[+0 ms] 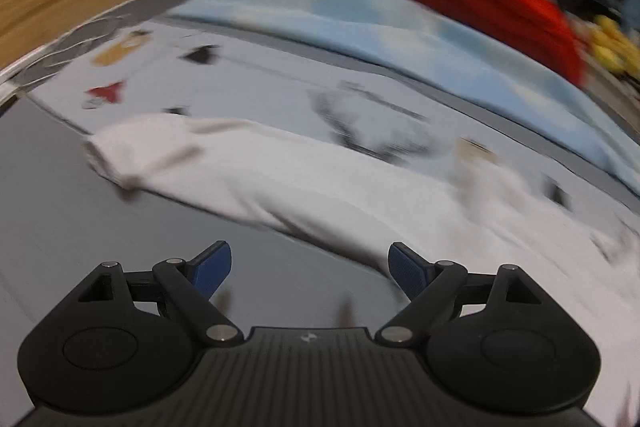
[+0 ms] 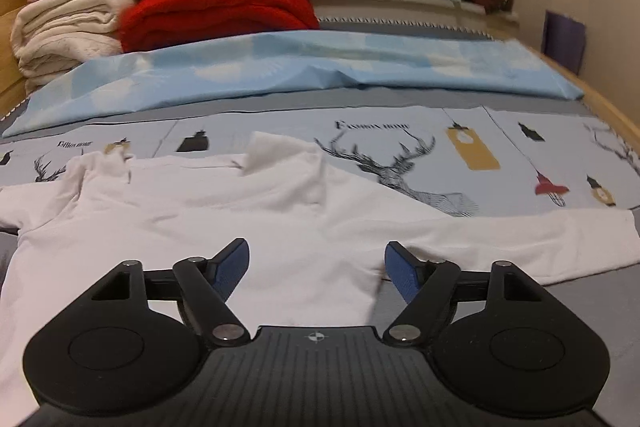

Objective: Fold small clothes

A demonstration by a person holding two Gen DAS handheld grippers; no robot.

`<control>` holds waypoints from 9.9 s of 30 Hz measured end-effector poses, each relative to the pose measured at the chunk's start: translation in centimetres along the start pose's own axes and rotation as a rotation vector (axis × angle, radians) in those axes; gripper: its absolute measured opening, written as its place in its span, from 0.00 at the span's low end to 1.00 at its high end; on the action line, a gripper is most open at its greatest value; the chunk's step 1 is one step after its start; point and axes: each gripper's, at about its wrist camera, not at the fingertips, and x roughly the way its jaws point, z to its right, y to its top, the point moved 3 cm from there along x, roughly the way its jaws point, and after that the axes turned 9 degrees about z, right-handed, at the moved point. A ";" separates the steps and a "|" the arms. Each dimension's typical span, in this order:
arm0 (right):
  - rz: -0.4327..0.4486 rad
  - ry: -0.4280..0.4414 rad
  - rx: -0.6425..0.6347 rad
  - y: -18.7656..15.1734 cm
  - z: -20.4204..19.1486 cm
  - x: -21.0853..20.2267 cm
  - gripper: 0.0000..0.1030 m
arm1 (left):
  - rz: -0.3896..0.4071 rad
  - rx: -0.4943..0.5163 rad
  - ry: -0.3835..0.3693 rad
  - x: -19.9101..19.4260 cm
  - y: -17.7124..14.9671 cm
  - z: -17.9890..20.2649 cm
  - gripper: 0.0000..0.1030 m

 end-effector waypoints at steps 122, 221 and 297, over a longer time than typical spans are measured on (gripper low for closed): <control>-0.026 0.159 -0.160 -0.7 -4.3 11.5 0.55 | 0.167 0.100 0.120 9.0 6.5 -11.7 1.00; -0.138 0.179 0.062 3.7 -11.8 14.5 0.05 | 0.005 0.211 -0.215 5.4 -5.8 10.8 0.27; 0.030 0.001 0.280 -7.1 4.9 -7.5 0.78 | 0.114 0.442 -0.179 -11.3 -12.7 14.3 1.00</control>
